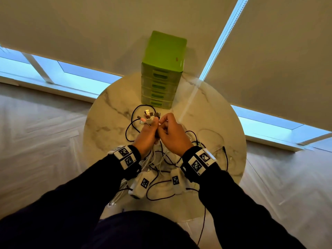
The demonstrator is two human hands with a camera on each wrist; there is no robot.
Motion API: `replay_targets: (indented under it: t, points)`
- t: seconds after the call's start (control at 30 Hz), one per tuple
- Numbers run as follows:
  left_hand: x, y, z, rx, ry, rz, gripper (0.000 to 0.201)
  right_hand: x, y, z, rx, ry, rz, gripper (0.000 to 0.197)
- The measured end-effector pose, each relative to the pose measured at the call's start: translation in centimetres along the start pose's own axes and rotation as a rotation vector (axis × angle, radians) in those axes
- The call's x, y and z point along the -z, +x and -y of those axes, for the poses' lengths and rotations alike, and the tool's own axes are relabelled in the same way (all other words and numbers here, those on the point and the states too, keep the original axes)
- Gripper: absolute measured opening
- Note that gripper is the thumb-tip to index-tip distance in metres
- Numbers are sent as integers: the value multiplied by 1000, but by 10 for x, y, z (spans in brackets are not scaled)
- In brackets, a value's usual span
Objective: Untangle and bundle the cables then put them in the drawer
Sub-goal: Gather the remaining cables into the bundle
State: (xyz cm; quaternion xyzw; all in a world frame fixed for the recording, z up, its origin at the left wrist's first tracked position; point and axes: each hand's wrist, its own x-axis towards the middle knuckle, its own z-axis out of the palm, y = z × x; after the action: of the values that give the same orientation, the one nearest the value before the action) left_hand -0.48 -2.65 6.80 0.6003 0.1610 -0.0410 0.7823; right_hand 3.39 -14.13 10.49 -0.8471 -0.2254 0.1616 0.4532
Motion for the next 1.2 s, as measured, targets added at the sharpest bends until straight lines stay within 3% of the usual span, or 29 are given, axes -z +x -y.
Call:
replay_targets:
  t: [0.2,0.27,0.37,0.5,0.6,0.7,0.9,1.07,1.2]
  points:
    - [3,-1,-8,-48,61,-124,28,-3,-10,2,35,-44,9,12]
    - [8,1,-16,-44,-8,-172,29,-3,-14,-6,41,-93,38,22]
    - [25,10,-28,-21,-218,-223,29,-4,-30,-27,45,-143,151,37]
    - [47,22,-53,-20,-339,-281,35,-13,-52,-56,-48,-124,366,35]
    - [63,29,-72,-89,-394,-294,37,-20,-63,-81,-139,-265,453,29]
    - [66,28,-80,-123,-375,-236,34,-9,-57,-90,-199,-320,416,26]
    - [39,16,-61,-1,-85,-50,35,23,1,-64,-314,-416,308,39]
    - [19,15,-37,122,137,-71,31,17,29,-15,-181,-277,82,42]
    - [21,19,-30,143,113,-79,26,-7,23,3,-81,-134,42,43]
